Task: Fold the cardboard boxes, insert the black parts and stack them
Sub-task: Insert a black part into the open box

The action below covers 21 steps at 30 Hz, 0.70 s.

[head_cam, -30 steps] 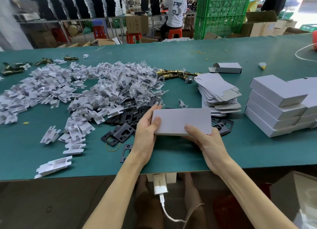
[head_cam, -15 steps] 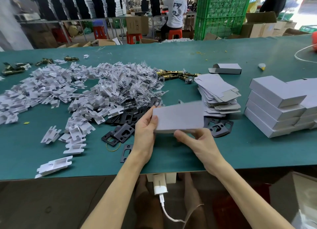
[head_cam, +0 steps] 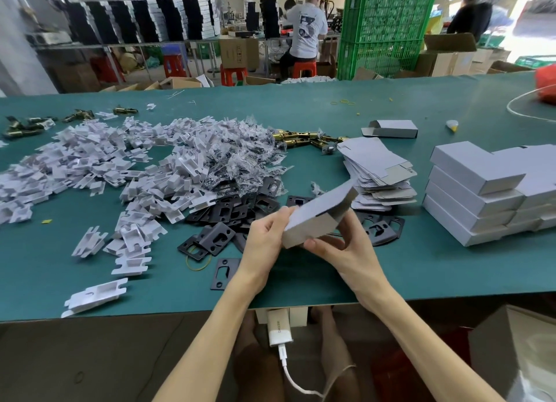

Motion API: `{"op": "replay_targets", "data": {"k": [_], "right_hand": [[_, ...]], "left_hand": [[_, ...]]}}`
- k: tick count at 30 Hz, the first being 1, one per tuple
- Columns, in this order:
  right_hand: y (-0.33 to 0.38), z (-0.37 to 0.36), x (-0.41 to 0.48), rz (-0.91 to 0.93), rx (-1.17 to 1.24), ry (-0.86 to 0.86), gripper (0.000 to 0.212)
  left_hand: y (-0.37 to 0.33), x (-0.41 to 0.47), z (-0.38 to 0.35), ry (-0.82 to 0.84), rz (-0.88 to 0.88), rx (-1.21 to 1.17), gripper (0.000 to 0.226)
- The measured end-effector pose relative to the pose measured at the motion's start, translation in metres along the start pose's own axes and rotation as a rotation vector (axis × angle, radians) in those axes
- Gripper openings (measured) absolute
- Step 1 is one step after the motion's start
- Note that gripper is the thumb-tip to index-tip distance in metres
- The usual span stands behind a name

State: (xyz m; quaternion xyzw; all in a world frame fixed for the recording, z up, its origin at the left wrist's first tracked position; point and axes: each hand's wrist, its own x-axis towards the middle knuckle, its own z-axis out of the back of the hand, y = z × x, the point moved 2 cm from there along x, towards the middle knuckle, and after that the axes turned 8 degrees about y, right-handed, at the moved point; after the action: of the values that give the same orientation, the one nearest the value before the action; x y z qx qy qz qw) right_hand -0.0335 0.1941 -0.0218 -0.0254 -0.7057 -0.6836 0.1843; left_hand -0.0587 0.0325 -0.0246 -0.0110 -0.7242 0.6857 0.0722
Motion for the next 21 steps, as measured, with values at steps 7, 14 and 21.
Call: {"op": "replay_targets", "data": {"k": [7, 14, 21], "right_hand": [[0.001, 0.005, 0.010, -0.067, -0.146, -0.143, 0.055], [0.023, 0.025, 0.072, -0.161, -0.245, 0.057, 0.025], [0.023, 0.074, 0.194, -0.117, -0.953, -0.007, 0.026]], "left_hand": [[-0.002, -0.002, -0.005, 0.233, -0.145, 0.036, 0.082], [-0.029, 0.048, 0.012, 0.310, -0.053, 0.031, 0.050], [-0.007, 0.079, 0.036, 0.054, 0.036, -0.242, 0.042]]}}
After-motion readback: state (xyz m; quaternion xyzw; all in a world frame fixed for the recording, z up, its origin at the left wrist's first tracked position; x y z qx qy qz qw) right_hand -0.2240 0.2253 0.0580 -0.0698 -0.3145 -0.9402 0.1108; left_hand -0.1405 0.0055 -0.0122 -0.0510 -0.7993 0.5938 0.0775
